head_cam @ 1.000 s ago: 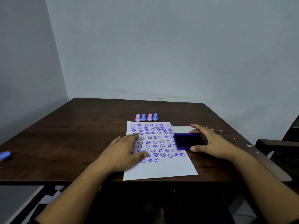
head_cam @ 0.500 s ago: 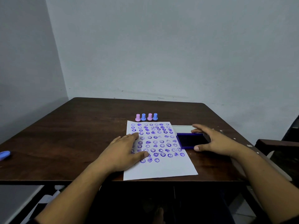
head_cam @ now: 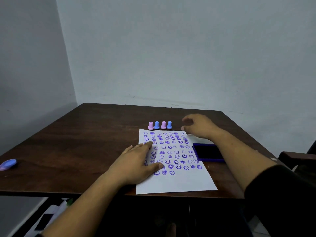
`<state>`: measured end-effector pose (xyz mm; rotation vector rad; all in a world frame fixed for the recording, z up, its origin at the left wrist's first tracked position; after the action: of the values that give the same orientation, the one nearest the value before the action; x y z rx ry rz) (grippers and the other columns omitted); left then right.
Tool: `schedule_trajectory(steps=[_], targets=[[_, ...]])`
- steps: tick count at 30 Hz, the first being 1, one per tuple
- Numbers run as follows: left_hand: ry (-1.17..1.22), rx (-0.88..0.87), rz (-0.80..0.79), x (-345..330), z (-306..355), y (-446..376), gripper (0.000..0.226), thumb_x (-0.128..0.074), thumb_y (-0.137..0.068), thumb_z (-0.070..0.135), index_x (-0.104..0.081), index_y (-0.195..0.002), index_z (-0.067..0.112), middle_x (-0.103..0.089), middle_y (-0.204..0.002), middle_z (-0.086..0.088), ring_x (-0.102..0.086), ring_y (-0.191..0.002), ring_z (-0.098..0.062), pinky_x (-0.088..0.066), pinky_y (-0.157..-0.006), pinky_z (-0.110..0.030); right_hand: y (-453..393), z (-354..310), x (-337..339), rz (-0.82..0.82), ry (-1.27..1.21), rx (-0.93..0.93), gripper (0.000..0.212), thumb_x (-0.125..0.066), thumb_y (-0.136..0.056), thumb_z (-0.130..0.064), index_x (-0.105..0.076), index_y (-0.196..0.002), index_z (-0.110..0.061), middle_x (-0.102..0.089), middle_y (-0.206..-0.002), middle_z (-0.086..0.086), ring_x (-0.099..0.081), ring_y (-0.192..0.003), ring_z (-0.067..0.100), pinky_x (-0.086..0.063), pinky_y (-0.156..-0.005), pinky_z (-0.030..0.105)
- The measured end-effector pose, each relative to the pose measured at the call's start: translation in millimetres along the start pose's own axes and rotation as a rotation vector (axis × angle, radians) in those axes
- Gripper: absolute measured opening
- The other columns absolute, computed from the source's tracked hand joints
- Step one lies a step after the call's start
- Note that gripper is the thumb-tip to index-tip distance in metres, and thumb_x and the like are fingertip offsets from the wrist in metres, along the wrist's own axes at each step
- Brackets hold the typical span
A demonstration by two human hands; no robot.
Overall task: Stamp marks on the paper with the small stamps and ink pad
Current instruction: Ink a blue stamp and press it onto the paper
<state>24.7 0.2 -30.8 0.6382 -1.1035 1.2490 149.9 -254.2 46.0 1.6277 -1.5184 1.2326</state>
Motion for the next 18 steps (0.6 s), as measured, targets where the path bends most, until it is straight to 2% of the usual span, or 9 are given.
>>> schedule_trajectory(steps=[5, 12, 18], targets=[[-0.041, -0.004, 0.009, -3.8, -2.8, -2.4, 0.099, -0.039, -0.079, 0.088, -0.025, -0.157, 0.03, -0.031, -0.163, 0.009, -0.024, -0.147, -0.007, -0.013, -0.123, -0.038, -37.1, -27.2, -26.1, -0.036, 0.123, 0.004, 0.046, -0.071, -0.094, -0.04, -0.064, -0.139, -0.031, -0.065, -0.146, -0.007, -0.056, -0.138, 0.021, -0.031, -0.118, 0.048], [-0.063, -0.008, 0.018, -5.9, -2.7, -2.7, 0.09, -0.039, -0.081, 0.086, -0.031, -0.153, 0.032, -0.036, -0.16, 0.009, -0.02, -0.149, -0.01, -0.011, -0.122, -0.039, -69.9, -40.2, -48.7, 0.002, 0.236, 0.029, 0.04, -0.065, -0.097, -0.028, -0.062, -0.137, -0.027, -0.071, -0.134, -0.003, -0.06, -0.13, 0.023, -0.032, -0.111, 0.045], [-0.103, -0.025, 0.001, -5.8, -0.3, -1.7, 0.083, -0.037, -0.084, 0.084, -0.037, -0.151, 0.033, -0.029, -0.162, 0.014, -0.018, -0.151, -0.012, -0.011, -0.122, -0.041, -79.5, -35.6, -56.7, 0.057, 0.267, 0.034, 0.025, -0.065, -0.095, -0.021, -0.065, -0.119, -0.027, -0.074, -0.118, -0.002, -0.065, -0.117, 0.024, -0.036, -0.103, 0.044]])
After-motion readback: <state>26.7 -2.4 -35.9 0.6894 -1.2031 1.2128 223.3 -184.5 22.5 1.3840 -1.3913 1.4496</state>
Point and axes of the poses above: each hand's wrist, its own y-axis away from the middle knuckle, its own x-axis out of the back of the hand, z = x × y, the point moved 3 cm from there along -y, towards the middle knuckle
